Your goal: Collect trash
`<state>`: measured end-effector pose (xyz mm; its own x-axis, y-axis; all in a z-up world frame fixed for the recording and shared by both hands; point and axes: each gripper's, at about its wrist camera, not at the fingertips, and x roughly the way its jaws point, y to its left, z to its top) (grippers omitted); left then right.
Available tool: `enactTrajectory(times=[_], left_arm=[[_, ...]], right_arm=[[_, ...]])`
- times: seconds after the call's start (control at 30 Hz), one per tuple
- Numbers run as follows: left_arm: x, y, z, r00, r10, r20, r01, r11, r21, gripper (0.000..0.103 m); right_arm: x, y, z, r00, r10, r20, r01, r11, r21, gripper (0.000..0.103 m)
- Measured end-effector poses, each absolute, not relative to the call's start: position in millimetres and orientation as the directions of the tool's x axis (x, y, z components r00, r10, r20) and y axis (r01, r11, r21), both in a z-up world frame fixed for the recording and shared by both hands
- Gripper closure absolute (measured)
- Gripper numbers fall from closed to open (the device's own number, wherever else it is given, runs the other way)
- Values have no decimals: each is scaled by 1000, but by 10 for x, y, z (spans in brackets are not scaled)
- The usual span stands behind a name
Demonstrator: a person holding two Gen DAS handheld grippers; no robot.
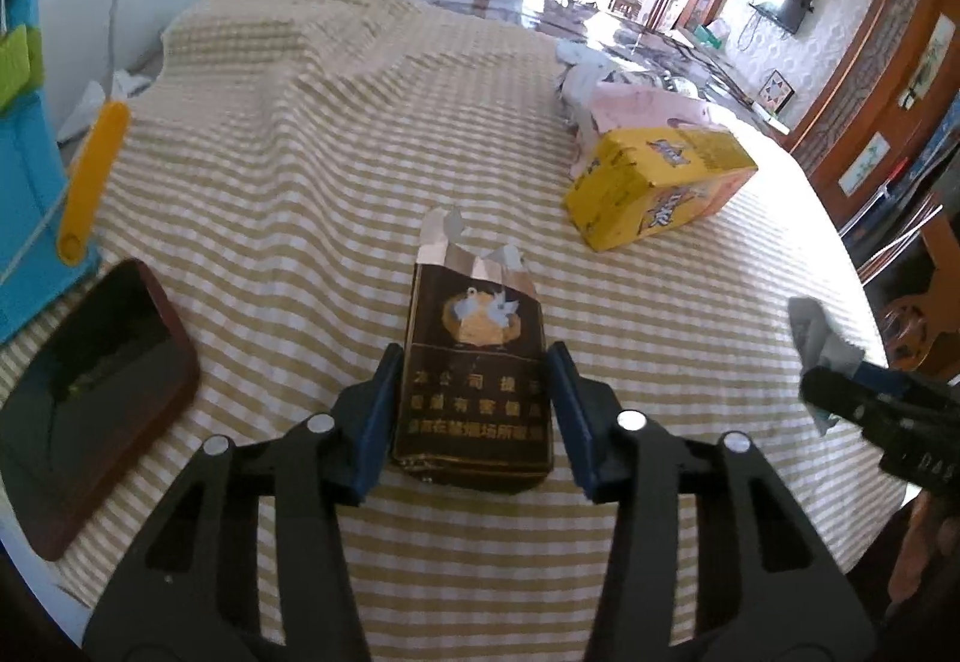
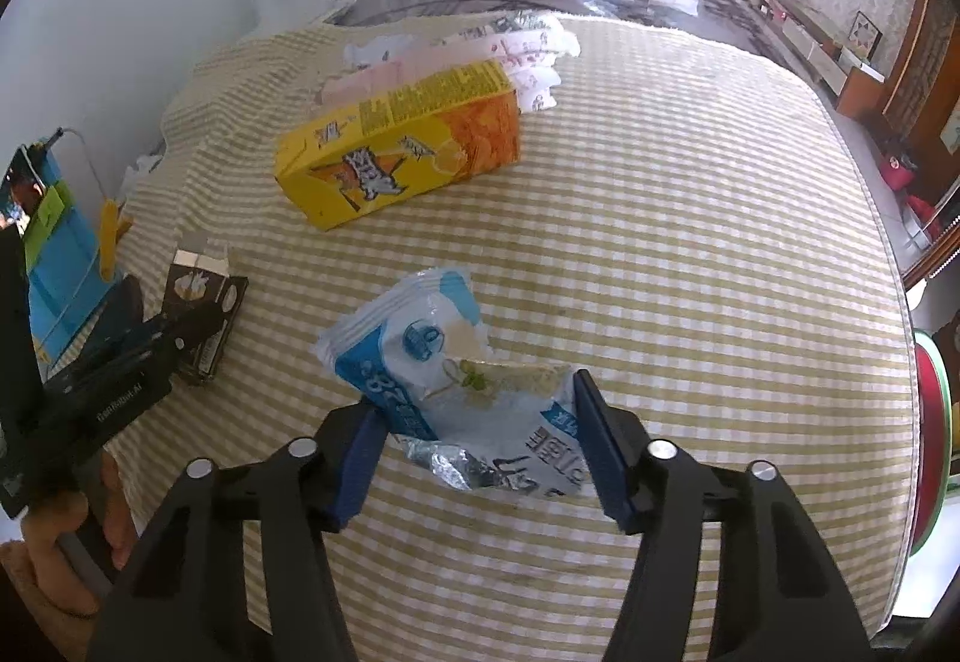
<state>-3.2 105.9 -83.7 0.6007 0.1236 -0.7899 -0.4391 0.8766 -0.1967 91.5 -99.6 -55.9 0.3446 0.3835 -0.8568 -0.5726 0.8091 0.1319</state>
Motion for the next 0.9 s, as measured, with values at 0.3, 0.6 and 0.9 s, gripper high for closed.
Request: enactTrajectory(times=[0.3,0.6,0.9], left_arm=[[-45,915,-585,643,104,-759,-407,886,-223,57],[136,537,-291,688,37,-725,-300,924,-238,57],[410,56,-129,705,-20,-709,-183,961,-209,57]], right_arm=[[976,-1150,-500,343,426,-837,-524,827,206,49],[1002,-1444,-312,382,452,-806,-482,841,243,49],[1070,-1989,-63,452,459,-765,-404,870,282,49]])
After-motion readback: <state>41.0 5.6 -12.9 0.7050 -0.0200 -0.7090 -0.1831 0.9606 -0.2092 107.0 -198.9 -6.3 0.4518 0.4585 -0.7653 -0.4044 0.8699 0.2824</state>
